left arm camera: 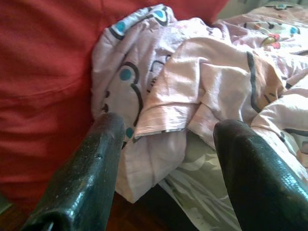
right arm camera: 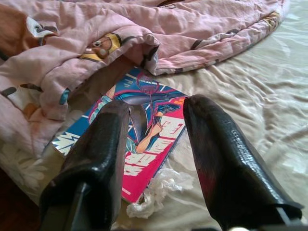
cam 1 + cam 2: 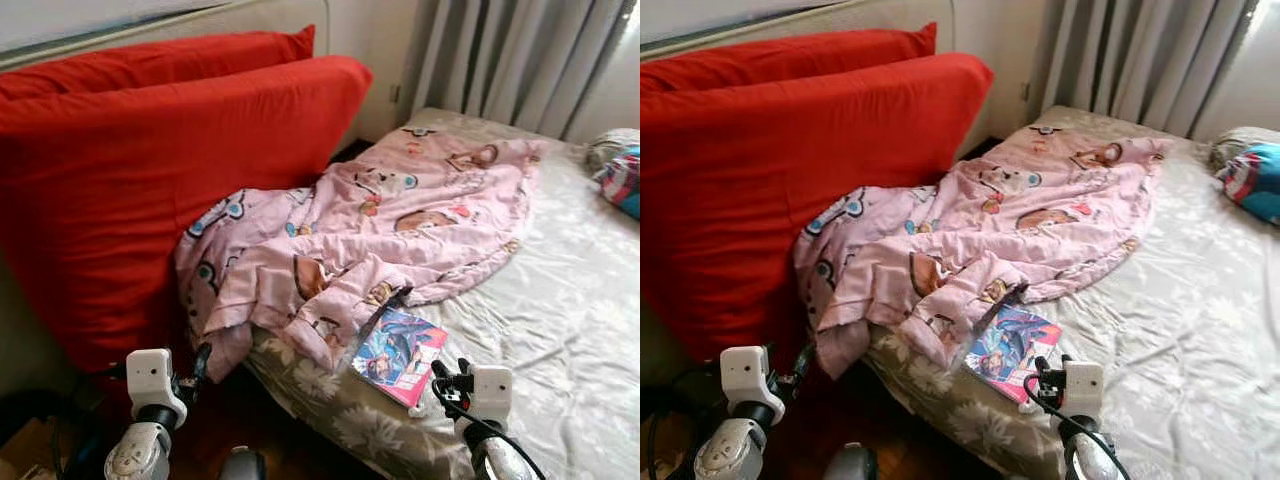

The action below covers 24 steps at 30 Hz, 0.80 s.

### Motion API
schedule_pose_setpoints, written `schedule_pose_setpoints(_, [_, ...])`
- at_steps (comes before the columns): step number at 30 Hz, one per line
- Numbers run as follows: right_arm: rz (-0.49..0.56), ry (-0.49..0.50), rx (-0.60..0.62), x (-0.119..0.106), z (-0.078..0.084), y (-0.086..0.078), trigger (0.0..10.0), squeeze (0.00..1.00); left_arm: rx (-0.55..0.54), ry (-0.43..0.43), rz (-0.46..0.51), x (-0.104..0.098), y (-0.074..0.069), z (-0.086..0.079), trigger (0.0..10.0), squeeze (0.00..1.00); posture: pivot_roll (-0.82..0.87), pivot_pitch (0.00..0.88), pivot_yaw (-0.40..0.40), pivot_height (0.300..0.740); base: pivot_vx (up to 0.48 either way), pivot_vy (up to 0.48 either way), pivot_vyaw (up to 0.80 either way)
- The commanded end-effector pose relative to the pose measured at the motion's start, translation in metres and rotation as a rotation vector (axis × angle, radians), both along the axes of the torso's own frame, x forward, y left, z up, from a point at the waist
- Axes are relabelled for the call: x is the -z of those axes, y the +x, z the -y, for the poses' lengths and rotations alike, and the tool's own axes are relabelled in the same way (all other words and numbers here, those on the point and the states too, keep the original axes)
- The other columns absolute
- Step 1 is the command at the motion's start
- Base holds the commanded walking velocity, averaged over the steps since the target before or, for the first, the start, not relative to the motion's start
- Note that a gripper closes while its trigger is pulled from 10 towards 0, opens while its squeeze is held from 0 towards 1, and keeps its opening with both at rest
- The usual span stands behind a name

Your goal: Clean up the room

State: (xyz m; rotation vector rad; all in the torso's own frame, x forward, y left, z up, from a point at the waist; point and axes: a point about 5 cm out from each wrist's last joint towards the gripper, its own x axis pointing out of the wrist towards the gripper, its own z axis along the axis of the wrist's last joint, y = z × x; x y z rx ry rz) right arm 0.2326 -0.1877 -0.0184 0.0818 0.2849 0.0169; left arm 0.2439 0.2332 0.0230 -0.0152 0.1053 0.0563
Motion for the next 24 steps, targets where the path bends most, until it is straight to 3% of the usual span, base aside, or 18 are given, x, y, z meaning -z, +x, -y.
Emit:
schedule_pose_setpoints(1, [0.009, -0.004, -0.014, -0.0020, 0.0018, 0.0002, 10.0, 0.00, 0.002, 0.004, -0.003, -0.0006, -0.0004, 0.0017, 10.0, 0.00, -0.02, 0.000, -0.052, 0.632, 0.000, 0.000, 0.00])
schedule_pose_setpoints(14, [0.012, -0.003, -0.026, -0.0034, 0.0014, 0.0007, 10.0, 0.00, -0.003, -0.004, -0.013, 0.0008, -0.0011, 0.0055, 10.0, 0.00, -0.02, 0.000, -0.066, 0.632, 0.000, 0.000, 0.00])
schedule_pose_setpoints(19, [-0.052, -0.022, -0.034, 0.0027, 0.0019, -0.0006, 10.0, 0.00, -0.003, -0.005, -0.019, 0.0021, -0.0022, 0.0065, 10.0, 0.00, -0.03, 0.000, -0.071, 0.622, 0.000, 0.000, 0.00])
schedule_pose_setpoints(24, [-0.026, -0.018, -0.038, 0.0010, 0.0041, -0.0020, 10.0, 0.00, -0.001, -0.009, -0.018, 0.0022, -0.0025, 0.0081, 10.0, 0.00, -0.03, 0.000, -0.074, 0.617, 0.000, 0.000, 0.00])
